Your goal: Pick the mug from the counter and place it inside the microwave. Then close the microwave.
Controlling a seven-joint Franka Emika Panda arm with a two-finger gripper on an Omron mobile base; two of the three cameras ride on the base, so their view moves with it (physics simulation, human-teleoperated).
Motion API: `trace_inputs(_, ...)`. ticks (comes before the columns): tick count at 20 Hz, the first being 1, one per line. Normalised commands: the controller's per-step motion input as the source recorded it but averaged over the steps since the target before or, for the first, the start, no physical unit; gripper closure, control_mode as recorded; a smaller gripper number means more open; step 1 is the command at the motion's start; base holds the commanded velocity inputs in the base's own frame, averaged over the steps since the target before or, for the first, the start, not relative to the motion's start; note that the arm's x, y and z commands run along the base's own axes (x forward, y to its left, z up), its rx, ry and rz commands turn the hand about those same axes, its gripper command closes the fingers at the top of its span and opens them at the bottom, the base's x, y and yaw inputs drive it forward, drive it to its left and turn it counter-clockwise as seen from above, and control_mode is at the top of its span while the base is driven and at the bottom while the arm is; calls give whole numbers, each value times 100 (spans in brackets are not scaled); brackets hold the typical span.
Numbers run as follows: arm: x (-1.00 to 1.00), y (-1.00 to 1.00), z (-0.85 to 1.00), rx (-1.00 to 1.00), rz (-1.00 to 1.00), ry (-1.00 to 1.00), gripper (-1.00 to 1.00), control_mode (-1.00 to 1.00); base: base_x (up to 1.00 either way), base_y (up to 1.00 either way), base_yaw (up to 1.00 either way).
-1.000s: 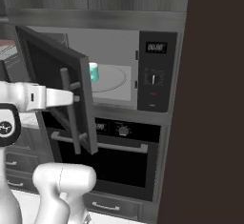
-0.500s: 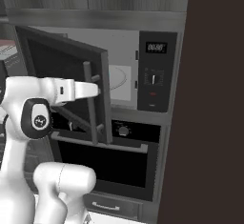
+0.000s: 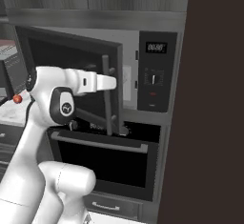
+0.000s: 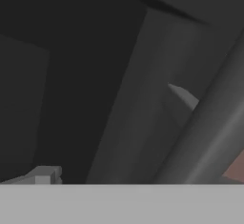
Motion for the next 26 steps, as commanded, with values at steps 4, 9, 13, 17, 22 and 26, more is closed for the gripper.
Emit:
trace_inputs(4, 61, -20, 0, 12, 0, 0, -100, -100, 0, 0, 0)
trace_inputs(9, 50, -16, 0, 8, 0, 0, -100, -100, 0, 0, 0)
trace_inputs(13, 39, -12, 0, 2, 0, 0, -100, -100, 0, 0, 0)
trace_inputs(17, 46, -12, -2, 0, 0, 0, -100, -100, 0, 0, 0)
trace_inputs(22, 51, -15, 0, 0, 0, 0, -100, -100, 0, 0, 0)
trace_inputs(26, 49, -12, 0, 0, 1, 0, -100, -100, 0, 0, 0)
